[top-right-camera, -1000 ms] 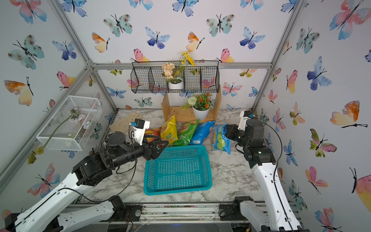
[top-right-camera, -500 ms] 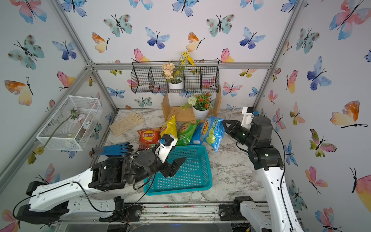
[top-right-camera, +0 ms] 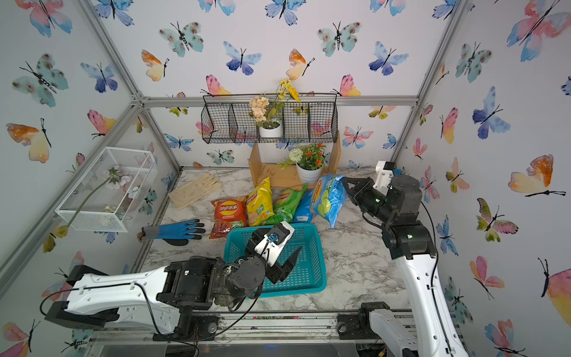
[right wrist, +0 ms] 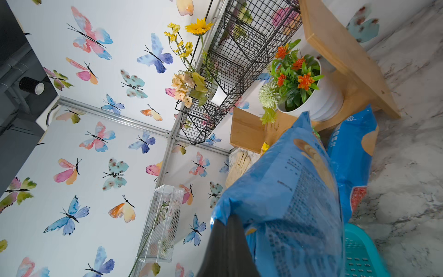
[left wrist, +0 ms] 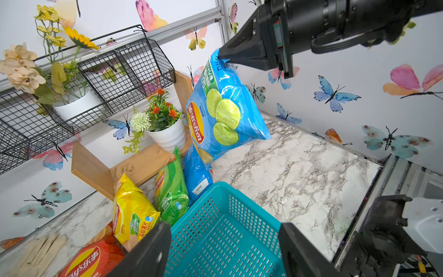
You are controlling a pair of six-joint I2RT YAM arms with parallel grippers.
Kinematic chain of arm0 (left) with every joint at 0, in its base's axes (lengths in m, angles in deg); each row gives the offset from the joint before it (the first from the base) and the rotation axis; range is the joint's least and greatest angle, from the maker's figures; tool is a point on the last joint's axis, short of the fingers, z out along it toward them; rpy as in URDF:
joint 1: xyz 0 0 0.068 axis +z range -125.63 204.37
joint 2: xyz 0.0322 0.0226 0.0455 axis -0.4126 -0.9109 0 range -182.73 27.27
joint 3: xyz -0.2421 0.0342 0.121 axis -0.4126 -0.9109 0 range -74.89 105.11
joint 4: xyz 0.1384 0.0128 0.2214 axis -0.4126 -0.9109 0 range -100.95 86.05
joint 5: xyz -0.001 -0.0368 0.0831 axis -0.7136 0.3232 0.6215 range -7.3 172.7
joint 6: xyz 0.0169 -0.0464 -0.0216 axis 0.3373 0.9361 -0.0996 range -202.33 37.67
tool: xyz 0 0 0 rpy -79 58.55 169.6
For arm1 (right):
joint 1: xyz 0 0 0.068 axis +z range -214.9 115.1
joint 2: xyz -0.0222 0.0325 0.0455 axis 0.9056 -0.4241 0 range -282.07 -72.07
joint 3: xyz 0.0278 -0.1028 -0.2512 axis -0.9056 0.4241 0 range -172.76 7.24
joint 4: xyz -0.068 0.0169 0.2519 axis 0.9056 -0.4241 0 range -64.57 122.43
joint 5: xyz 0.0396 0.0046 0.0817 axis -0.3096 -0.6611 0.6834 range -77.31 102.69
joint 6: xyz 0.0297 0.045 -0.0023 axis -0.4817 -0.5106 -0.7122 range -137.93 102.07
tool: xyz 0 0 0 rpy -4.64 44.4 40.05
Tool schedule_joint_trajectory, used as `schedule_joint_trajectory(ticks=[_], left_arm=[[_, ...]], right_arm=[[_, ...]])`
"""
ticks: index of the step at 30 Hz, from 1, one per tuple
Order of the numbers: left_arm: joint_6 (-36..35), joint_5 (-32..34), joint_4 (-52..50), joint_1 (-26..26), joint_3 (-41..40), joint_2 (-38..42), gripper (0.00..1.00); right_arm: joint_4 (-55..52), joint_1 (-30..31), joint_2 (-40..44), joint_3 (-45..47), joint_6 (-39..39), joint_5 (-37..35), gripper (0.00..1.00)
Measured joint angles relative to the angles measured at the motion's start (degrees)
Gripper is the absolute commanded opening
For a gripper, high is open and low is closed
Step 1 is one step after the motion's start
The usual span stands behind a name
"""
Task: Put the potato chips into the basket
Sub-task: Pick up the potato chip from the center of the board.
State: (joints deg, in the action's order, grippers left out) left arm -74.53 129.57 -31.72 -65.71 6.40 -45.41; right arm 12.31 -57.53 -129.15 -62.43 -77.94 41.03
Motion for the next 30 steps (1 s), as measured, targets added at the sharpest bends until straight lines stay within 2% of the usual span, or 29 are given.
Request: schedule_joint_trajectory(ticks=[4, 11, 22, 30], left_arm=[[-0.20, -0.39, 1.84, 1.51, -1.07, 0.00, 0.81], [1.70, -4.52, 2.25, 9.88, -2.71, 0.61, 0.82], [6.05, -17.14, 1.01, 24.26, -8.68, 7.41, 0.85], [7.74, -21.75, -1.27, 27.93, -8.00, 9.16, 0.83]], right_arm=[[2.25, 3.17, -3.39, 0.00, -0.37, -1.16, 0.02], [4.92, 15.08, -12.61, -2.45, 0.76, -7.34, 0.02], [6.27, 30.71, -24.30, -13.27, 2.12, -17.11, 0.02], [6.47, 37.70, -31.06, -21.66, 2.34, -21.18, 0.02]])
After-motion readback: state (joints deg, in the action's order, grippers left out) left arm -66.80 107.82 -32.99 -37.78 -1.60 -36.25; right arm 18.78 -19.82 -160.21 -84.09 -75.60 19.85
